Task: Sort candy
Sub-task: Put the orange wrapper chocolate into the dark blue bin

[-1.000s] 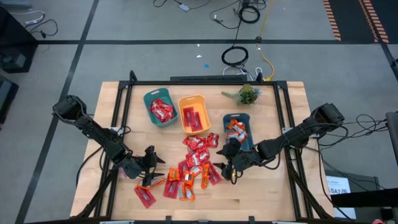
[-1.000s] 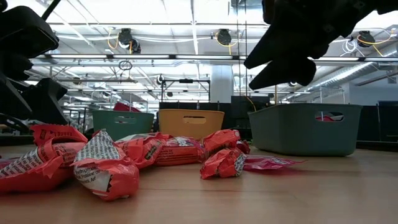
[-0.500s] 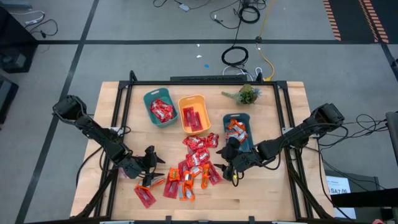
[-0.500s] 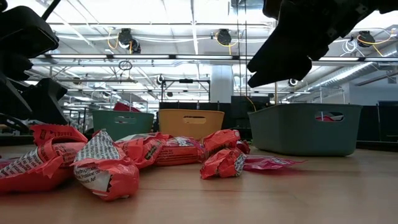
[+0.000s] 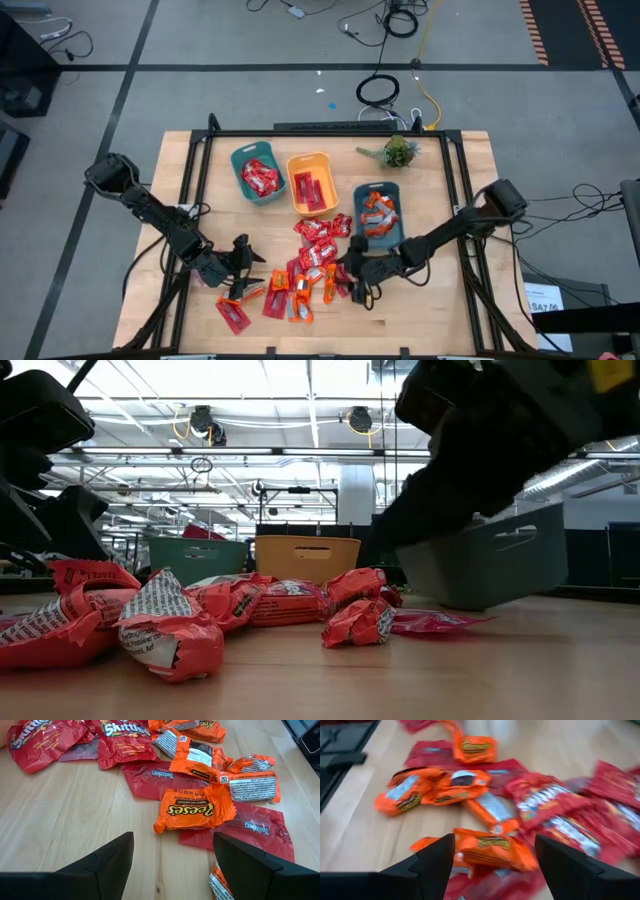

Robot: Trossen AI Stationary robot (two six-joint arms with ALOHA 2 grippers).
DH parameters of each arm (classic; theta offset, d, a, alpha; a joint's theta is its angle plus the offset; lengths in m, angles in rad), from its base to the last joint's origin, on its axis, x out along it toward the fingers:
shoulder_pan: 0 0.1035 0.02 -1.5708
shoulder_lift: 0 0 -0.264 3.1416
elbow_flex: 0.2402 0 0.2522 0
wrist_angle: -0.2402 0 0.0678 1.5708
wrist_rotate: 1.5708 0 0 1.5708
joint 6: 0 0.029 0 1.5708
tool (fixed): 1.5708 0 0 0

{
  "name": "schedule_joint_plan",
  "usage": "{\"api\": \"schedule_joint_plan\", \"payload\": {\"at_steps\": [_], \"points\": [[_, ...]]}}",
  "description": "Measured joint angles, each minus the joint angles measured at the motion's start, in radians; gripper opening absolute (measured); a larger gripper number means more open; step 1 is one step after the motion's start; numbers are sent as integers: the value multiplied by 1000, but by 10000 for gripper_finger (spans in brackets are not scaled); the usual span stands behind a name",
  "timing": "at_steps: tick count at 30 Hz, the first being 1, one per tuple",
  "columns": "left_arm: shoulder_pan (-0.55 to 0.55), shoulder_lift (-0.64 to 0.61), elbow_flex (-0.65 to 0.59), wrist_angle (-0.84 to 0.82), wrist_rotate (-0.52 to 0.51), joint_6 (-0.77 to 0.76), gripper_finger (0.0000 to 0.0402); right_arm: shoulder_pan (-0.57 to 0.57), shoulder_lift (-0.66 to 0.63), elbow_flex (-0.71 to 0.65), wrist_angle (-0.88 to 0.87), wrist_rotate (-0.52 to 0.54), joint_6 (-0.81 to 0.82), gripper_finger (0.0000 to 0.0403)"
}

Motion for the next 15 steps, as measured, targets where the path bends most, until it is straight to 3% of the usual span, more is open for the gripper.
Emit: {"api": "schedule_joint_plan", "payload": {"at_steps": [7, 15], "points": [[0, 0, 0, 1, 0, 0, 281, 39, 82, 112, -39, 13, -183, 265], [0, 0, 0, 2, 0, 0, 281, 38, 94, 275, -349, 19, -192, 265]]}}
